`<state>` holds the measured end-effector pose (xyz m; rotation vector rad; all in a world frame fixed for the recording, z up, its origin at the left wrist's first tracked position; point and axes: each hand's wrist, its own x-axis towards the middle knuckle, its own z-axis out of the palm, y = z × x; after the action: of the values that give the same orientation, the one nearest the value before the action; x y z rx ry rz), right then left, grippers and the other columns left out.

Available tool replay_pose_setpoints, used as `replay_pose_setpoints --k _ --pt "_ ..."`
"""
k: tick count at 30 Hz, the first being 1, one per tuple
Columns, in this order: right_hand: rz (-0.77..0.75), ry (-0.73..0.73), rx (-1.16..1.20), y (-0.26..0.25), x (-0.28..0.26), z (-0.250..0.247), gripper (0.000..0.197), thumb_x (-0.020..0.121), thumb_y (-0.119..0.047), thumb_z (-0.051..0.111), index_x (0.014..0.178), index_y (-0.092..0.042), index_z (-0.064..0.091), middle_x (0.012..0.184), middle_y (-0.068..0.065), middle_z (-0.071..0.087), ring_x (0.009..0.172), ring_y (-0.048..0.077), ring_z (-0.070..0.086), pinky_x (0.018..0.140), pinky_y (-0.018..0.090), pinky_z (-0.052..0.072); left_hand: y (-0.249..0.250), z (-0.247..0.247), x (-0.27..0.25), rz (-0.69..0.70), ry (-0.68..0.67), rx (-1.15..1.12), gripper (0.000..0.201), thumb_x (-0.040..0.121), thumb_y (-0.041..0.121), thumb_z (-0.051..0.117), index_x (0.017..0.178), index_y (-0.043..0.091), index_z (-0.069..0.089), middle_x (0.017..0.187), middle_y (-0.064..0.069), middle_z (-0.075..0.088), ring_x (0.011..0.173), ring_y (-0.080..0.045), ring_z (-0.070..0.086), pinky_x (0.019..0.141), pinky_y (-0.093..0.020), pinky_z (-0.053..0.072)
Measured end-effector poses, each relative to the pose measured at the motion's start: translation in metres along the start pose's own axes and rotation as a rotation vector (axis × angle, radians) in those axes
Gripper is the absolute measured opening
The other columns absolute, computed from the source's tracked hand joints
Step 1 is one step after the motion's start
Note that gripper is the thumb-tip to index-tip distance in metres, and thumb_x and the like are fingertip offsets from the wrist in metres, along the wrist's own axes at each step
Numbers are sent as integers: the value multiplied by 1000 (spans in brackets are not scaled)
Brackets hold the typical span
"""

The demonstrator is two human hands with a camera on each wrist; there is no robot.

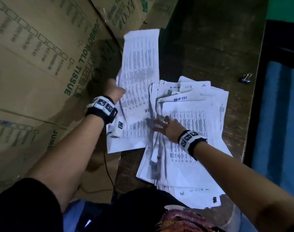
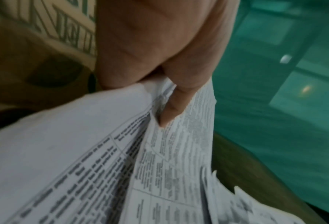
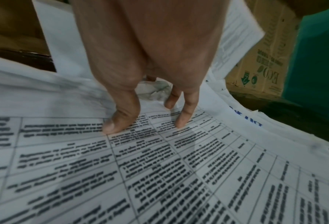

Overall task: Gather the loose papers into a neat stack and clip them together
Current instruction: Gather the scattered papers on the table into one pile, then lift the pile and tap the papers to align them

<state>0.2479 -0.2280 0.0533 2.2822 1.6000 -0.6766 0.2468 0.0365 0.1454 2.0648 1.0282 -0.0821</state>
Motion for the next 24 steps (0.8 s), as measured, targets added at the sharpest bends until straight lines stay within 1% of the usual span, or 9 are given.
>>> replay_pose_setpoints --k 4,8,10,12,15,17,19,21,24 --pt "8 45 32 -2 -2 4 89 85 8 51 152 -36 14 163 -5 2 139 37 24 94 49 46 11 -40 -32 49 100 -97 25 73 3 59 98 5 59 94 -11 62 91 -25 62 75 -33 50" --pt "30 136 155 3 -4 12 104 76 15 51 151 -41 6 162 -7 3 131 33 37 77 42 56 28 -88 -70 118 189 -176 24 79 -7 63 85 8 45 77 0 44 92 -19 51 71 -27 40" --pt "102 241 553 9 -16 3 96 75 15 54 148 -39 24 160 -11 13 131 27 42 78 40 56 34 -106 -84 150 64 -295 19 76 -11 63 86 0 53 85 -6 55 100 -26 58 78 -31 48" --pt "233 510 1156 17 -34 -15 74 81 2 67 139 -34 40 153 -8 32 132 23 44 92 43 52 40 -115 -95 124 -22 -321 15 74 -7 68 74 -1 54 83 -6 59 98 -27 60 89 -36 52" --pt "293 731 1747 33 -62 -54 71 83 -30 71 144 -30 36 152 -6 35 132 18 42 97 35 45 54 -113 -109 212 -233 -384 32 65 -4 76 89 12 62 95 0 66 92 -14 65 93 -31 53" --pt "215 673 1846 43 -76 -79 84 74 -48 74 145 -29 33 153 -3 35 134 19 42 104 38 41 63 -99 -117 213 -409 -544 51 60 -18 70 108 -1 60 111 -9 69 103 -23 67 95 -38 52" --pt "178 627 1948 53 -88 -91 92 60 -55 83 137 -22 44 137 1 56 127 19 53 105 40 44 67 -73 -114 147 -551 -637 61 61 -27 59 120 -15 50 126 -21 60 117 -32 60 101 -47 46" --pt "220 564 2037 62 -105 -89 89 61 -49 85 132 -10 51 125 6 66 119 20 60 101 39 48 66 -43 -109 62 -683 -626 72 59 -28 58 128 -18 43 139 -21 49 127 -33 51 108 -48 39" --pt "365 520 2003 69 -133 -58 70 73 -26 82 131 -1 52 123 14 66 116 28 62 101 49 47 57 6 -109 -60 -755 -635 70 61 -27 55 129 -17 44 138 -20 50 130 -34 47 111 -47 36"
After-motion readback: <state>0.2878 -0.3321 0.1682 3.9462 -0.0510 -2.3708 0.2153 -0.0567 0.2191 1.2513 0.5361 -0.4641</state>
